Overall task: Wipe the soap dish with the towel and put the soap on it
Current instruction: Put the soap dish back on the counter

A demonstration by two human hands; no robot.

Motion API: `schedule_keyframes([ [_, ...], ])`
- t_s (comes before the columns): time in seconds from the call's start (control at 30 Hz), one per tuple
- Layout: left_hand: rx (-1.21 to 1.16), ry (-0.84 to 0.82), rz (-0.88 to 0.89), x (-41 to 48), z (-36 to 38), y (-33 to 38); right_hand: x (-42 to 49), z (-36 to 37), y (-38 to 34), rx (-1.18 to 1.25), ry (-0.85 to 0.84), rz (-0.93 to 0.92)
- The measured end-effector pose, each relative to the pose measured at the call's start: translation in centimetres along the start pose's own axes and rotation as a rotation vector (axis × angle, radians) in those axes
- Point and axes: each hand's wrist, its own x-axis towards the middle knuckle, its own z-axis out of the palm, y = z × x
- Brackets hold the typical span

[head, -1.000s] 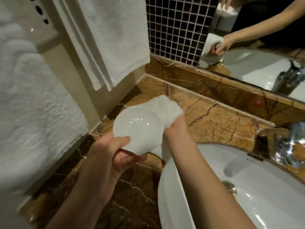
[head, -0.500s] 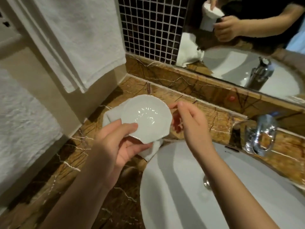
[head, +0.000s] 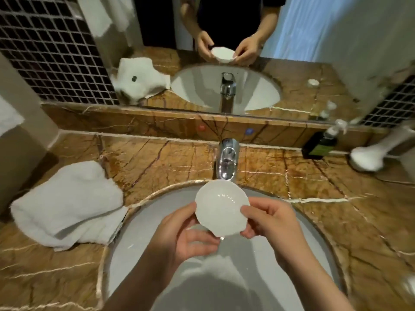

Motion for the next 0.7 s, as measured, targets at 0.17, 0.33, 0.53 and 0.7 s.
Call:
schedule_keyframes([
  [0.17,0.390,0.084,0.135,2.4,7.2,-2.5,0.9,-10.0,0.9,0.080,0.313,0.035],
  [0.33,0.570,0.027,0.238,4.8,12.1,-5.2,5.5,-16.3,3.4,0.076,0.533,0.076],
  [0.53,0.745,0.016,0.336,7.2,14.5,-7.2,10.8,-19.2,6.7,0.101,0.591,0.156],
  [0.7,0.736,0.019,0.404,8.2,15.4,-7.7,12.6,-19.5,8.2,0.088,0.581,0.158],
])
